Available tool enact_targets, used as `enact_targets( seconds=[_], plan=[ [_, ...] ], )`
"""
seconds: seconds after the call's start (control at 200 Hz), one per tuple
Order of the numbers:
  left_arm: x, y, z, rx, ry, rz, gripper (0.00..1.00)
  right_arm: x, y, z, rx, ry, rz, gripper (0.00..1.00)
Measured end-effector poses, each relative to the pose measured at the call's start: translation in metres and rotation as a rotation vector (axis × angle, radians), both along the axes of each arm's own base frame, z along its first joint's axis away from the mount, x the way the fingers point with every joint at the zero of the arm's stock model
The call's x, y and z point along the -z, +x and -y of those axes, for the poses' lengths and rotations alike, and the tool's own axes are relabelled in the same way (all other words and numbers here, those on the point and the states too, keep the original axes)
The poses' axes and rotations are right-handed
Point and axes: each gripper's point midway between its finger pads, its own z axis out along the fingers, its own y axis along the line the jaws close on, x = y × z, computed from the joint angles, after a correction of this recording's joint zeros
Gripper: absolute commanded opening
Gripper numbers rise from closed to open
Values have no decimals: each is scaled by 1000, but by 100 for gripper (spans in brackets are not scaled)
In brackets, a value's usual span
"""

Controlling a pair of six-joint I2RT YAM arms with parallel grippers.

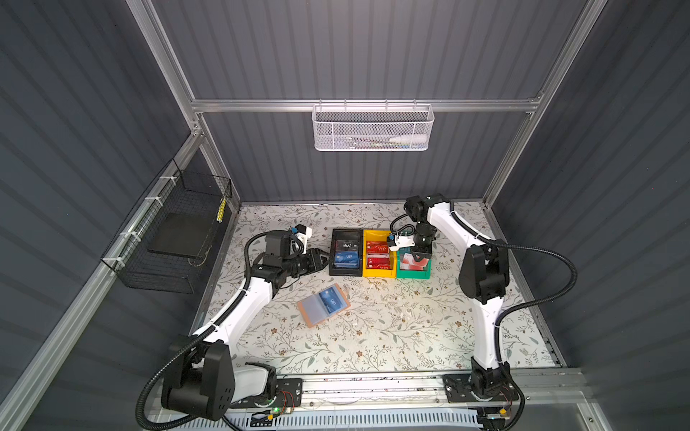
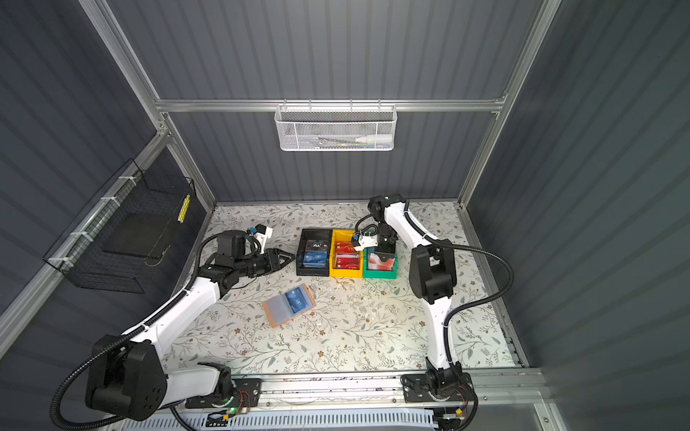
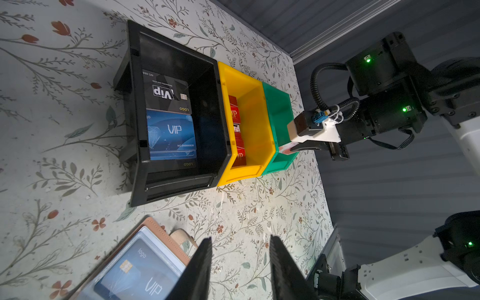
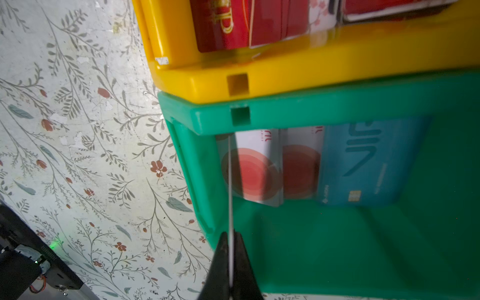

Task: Take the credit cards out of the card holder
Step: Place the credit card in the storage box.

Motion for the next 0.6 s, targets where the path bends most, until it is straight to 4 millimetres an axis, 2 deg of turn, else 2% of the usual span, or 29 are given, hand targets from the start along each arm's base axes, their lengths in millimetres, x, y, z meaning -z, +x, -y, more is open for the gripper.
enact_targets(
  seconds=[0.21, 0.31, 0.4, 0.6],
  plan=[
    [0, 1, -2, -9, 5, 2, 40, 13, -5, -4, -14, -9, -27, 13],
    [-1, 2, -3, -13, 5, 7, 40, 15, -8, -5, -18, -11, -35, 16],
    [-3, 2, -4, -17, 4, 13, 40, 16, -8, -6, -19, -10, -37, 23],
    [-4, 2, -6, -23, 3, 14, 40, 18, -6, -6, -15, -13, -29, 27]
  ],
)
